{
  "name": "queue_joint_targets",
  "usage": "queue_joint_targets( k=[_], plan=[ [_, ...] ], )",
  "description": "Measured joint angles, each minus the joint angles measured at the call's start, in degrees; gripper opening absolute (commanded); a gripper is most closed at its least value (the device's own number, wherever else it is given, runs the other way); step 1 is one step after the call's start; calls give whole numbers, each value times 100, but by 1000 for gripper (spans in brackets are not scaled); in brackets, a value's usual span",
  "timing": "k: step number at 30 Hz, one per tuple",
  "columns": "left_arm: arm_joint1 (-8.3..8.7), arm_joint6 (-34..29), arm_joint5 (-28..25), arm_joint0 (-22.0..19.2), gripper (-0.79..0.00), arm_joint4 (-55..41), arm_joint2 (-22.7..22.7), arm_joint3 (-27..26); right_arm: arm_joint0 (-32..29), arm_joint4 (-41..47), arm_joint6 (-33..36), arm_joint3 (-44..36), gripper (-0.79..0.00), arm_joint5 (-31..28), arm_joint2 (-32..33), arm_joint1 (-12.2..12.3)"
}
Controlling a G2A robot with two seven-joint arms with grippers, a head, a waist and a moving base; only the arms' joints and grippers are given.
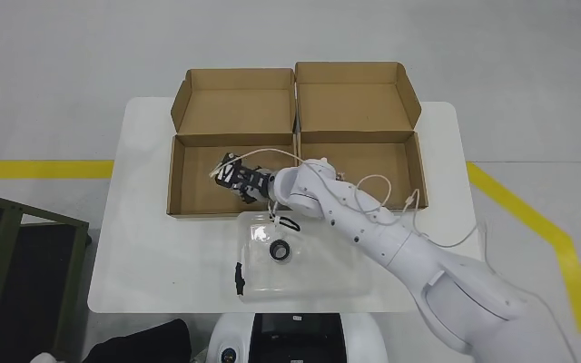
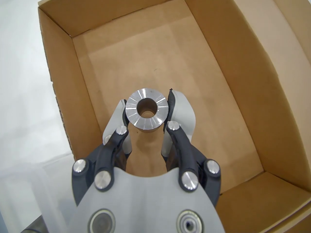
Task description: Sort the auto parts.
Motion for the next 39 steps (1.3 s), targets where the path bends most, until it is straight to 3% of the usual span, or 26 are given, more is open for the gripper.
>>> queue_joint_targets(
  k=[7,8,9,10,21,30,39],
  plan=[
    [0,0,0,0,0,0,0,0,21,-44,-14,401,-394,-128,19,-160],
    [0,0,0,0,0,0,0,0,23,-56,-22,434,-243,-138,26,-175],
    [0,0,0,0,0,0,0,0,25,-68,-28,459,-194,-149,35,-189],
    [0,0,0,0,0,0,0,0,29,-85,-32,482,0,-163,49,-205],
    [0,0,0,0,0,0,0,0,-62,-277,-130,-10,0,-376,432,-130],
    [0,0,0,0,0,0,0,0,-676,-614,157,-1582,0,-709,1301,338],
    [0,0,0,0,0,0,0,0,-1996,-1167,686,-3634,0,-1453,2337,897]
  ],
)
